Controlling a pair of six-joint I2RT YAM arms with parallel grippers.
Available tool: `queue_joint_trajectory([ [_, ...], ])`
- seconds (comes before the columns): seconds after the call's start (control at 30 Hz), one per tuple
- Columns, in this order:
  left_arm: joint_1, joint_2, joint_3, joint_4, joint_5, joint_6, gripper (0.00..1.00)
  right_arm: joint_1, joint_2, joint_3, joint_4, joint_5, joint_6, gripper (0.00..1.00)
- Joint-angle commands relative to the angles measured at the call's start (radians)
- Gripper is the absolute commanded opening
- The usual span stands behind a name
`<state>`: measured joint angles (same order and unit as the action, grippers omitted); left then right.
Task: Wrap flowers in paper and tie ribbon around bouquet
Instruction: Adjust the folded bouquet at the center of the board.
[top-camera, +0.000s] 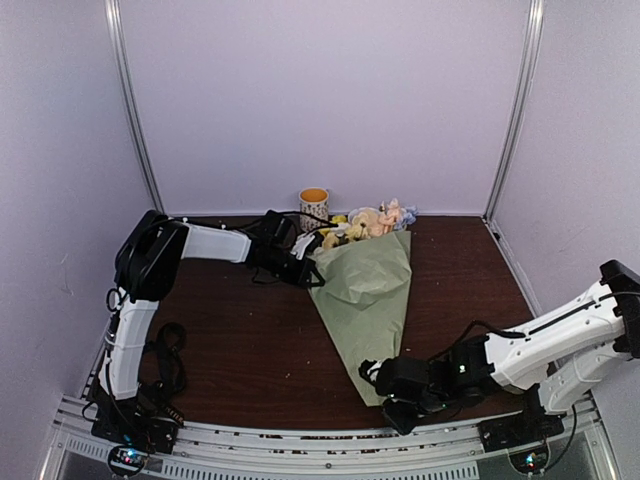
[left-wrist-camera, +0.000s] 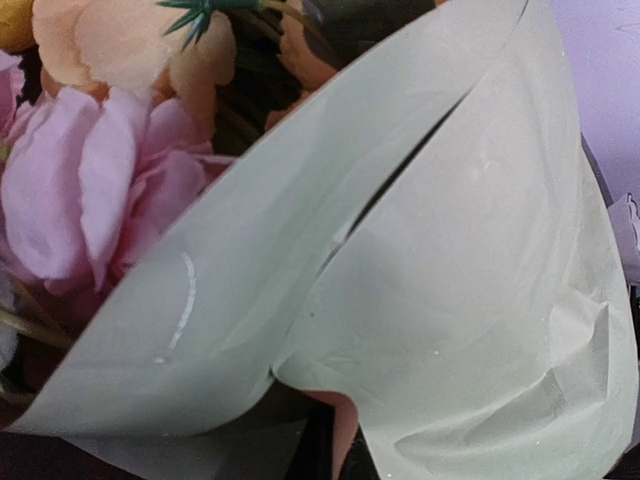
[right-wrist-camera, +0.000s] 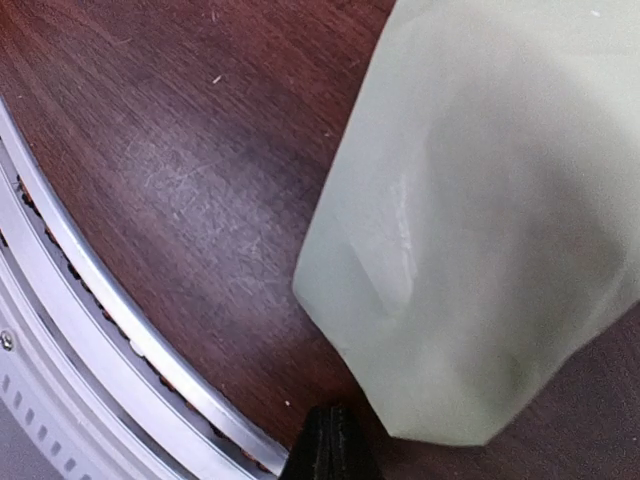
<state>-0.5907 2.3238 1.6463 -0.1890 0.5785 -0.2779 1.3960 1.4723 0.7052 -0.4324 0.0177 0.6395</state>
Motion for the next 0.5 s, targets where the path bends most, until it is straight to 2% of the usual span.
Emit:
queue_joint_trajectory([
  [0.0, 0.011, 0.017, 0.021, 0.024, -0.023, 0.022, 0.00, -0.058, -0.161, -0.015, -0.014, 0.002, 0.008, 0.02],
  [0.07, 0.011, 0.017, 0.019, 0.025, -0.021, 0.022, 0.00, -0.138, -0.232, -0.031, 0.026, -0.017, 0.002, 0.05],
  [0.1, 0.011, 0.017, 0.018, 0.025, -0.022, 0.022, 0.00, -0.191, -0.262, -0.042, 0.057, -0.033, 0.006, 0.14],
  [0.17, 0.011, 0.016, 0.017, 0.027, -0.022, 0.019, 0.00, -0.318, -0.304, -0.080, 0.132, -0.101, 0.035, 0.21],
  [0.23, 0.012, 0.014, 0.014, 0.030, -0.022, 0.014, 0.00, -0.438, -0.317, -0.119, 0.223, -0.180, 0.069, 0.34],
  [0.37, 0.013, 0.013, 0.005, 0.039, -0.024, 0.000, 0.00, -0.606, -0.295, -0.134, 0.280, -0.236, 0.120, 0.70],
  [0.47, 0.014, 0.012, 0.003, 0.045, -0.023, -0.007, 0.00, -0.697, -0.242, -0.134, 0.353, -0.304, 0.142, 0.81],
])
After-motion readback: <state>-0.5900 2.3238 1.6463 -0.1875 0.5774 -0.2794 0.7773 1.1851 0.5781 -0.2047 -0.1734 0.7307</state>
